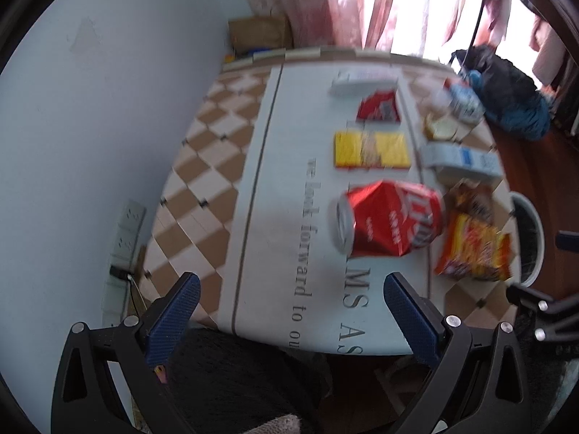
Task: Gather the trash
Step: 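Grasp the red crushed can with left tool while right tool grasps orange snack bag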
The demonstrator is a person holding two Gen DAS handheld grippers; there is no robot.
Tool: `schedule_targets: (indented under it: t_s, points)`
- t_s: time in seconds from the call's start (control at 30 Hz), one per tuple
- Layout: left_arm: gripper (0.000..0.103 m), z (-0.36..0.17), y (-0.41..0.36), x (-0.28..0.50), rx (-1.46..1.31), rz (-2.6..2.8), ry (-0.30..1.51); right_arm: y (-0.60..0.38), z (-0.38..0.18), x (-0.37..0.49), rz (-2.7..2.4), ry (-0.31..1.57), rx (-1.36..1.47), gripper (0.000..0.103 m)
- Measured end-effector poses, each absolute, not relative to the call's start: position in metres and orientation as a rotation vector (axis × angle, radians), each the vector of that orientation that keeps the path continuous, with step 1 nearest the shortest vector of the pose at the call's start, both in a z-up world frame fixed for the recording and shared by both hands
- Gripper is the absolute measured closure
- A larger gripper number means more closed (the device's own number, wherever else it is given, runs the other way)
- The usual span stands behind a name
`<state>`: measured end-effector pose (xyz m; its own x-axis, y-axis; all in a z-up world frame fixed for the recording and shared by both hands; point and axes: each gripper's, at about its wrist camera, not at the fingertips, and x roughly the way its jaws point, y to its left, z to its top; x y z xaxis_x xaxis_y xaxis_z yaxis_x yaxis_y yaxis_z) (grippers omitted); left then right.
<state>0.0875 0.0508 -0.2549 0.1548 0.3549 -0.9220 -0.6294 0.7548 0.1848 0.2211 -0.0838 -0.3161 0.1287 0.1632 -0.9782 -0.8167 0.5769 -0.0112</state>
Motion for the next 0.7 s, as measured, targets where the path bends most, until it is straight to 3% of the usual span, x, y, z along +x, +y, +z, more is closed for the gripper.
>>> schedule_targets:
  t_s: [0.3, 0.47, 0.53, 0.7]
  points:
    - [0.0, -0.286, 0.05, 0.111, -0.041, 0.623, 1.301, -0.035, -0.423, 0.25, 0.781, 1.374, -0.784, 0.001]
    - [0.0, -0.281, 0.051, 0.142, 0.124, 0.487, 1.292, -0.048, -0.435, 0.253, 0.731, 1.407, -0.702, 0.022]
    - [0.0, -0.283, 0.045, 0.156, 0.212, 0.398, 1.301, -0.064, -0.433, 0.258, 0.678, 1.438, -0.623, 0.037]
    - [0.0, -0.306, 0.03, 0.188, 0.367, 0.125, 1.38, -0.108, -0.435, 0.272, 0.599, 1.537, -0.407, 0.039]
